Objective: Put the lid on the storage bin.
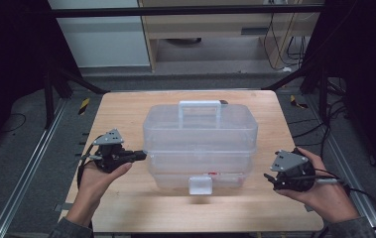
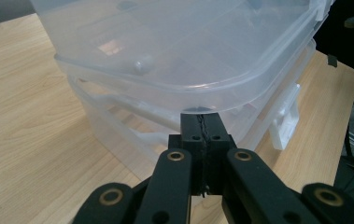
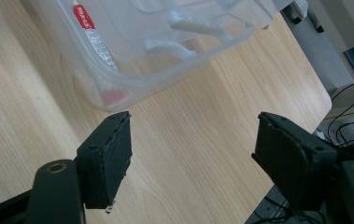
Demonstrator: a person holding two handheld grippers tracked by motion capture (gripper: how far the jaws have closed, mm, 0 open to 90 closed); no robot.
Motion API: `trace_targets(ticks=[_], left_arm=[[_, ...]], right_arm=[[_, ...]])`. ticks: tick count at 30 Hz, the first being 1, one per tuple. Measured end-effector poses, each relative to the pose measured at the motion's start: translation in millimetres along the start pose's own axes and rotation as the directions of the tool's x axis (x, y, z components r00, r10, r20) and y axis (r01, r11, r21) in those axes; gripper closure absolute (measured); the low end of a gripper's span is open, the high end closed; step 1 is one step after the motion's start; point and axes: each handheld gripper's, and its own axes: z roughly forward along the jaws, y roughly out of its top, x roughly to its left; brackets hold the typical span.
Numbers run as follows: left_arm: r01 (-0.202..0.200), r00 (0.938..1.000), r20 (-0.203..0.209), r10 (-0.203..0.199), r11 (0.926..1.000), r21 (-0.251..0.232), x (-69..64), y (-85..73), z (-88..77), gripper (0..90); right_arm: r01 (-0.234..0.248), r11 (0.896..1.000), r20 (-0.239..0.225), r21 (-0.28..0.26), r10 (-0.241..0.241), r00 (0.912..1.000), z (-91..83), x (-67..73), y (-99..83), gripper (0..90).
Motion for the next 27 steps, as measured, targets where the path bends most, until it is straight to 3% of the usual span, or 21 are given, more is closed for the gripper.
trace_targets(ticks=[27], left_arm=[[-0.002,0.9999,0.011,0.002,0.9999,0.01,-3.8,-24.9,4.6,89.7]], right_arm=[[-0.051,0.999,0.024,0.02,0.05,0.9985,11.7,-2.9,-16.6,26.2]])
